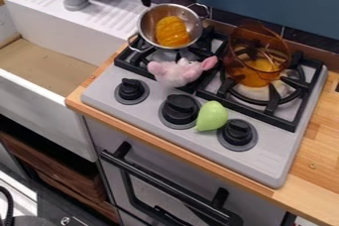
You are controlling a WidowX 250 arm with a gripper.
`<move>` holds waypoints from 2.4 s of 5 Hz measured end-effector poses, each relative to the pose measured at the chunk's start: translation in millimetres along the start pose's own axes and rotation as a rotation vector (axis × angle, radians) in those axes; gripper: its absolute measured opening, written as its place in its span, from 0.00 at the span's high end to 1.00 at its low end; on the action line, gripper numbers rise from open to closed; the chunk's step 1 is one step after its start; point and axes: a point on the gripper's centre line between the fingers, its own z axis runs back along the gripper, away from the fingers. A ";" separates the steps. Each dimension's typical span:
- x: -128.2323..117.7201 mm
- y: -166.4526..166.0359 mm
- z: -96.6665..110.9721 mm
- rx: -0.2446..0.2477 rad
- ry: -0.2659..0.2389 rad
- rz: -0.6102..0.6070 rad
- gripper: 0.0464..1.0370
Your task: Move the orange object to the yellow pot
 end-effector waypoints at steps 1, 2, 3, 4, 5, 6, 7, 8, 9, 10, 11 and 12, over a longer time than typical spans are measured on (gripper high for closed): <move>-8.3 3.4 -15.5 0.010 -0.013 0.001 0.04; -11.2 3.7 -22.4 0.009 -0.030 0.010 0.04; -14.7 -0.5 -25.1 -0.010 -0.029 0.029 0.04; -21.7 -6.0 -35.8 0.005 -0.029 0.048 0.04; -29.6 -12.2 -45.1 0.040 -0.050 0.047 0.04; -31.4 -12.0 -47.8 0.042 -0.060 0.057 0.04; -33.9 -10.0 -51.4 0.047 -0.066 0.066 0.07; -34.4 -11.3 -51.4 0.041 -0.065 0.071 0.21; -34.4 -11.1 -49.9 0.038 -0.049 0.081 0.20; -33.4 -13.2 -46.4 0.029 -0.032 0.110 0.19; -29.1 -15.3 -36.2 0.033 -0.008 0.142 0.19; -22.0 -22.0 -12.2 0.016 0.036 0.170 0.19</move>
